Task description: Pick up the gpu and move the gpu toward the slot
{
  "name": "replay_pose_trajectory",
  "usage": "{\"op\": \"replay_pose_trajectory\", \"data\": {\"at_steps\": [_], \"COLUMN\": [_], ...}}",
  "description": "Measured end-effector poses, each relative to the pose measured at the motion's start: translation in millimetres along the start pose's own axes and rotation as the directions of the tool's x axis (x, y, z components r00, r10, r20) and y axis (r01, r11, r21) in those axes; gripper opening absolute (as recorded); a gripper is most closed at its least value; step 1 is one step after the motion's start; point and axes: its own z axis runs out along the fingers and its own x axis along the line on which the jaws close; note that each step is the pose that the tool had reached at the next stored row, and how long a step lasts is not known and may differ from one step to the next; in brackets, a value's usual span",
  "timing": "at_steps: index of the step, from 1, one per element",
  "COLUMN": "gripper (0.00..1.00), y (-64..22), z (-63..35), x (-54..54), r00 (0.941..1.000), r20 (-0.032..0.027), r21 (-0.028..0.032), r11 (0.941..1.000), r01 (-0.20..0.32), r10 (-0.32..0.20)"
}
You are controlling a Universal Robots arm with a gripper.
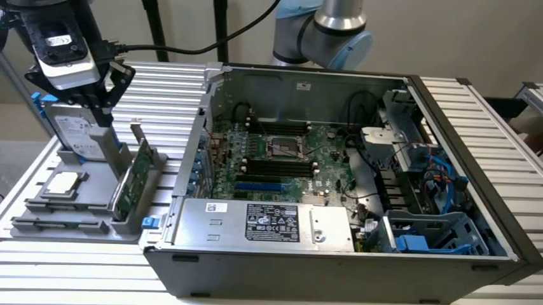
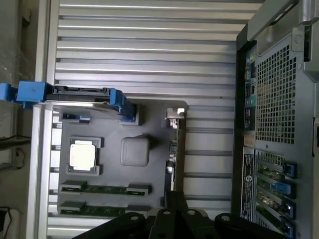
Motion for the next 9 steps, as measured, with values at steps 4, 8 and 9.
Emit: {"op": "replay_pose_trajectory", "data": {"at_steps": [4,8,9], "gripper": [0.11,0.18,0.30], "y": [0.0,0.0,0.0], "z": [-0.1,0.0,0.0], "x": [0.0,-0.1,-0.1], "r00": [1.0000,1.0000,1.0000], "r20": [-0.0001,-0.0002,-0.0001], "r21": [0.0002,0.0002,0.0002], "r11": [1.0000,1.0000,1.0000], "r01": [0.000,0.000,0.000], "r10": [0.000,0.000,0.000]}}
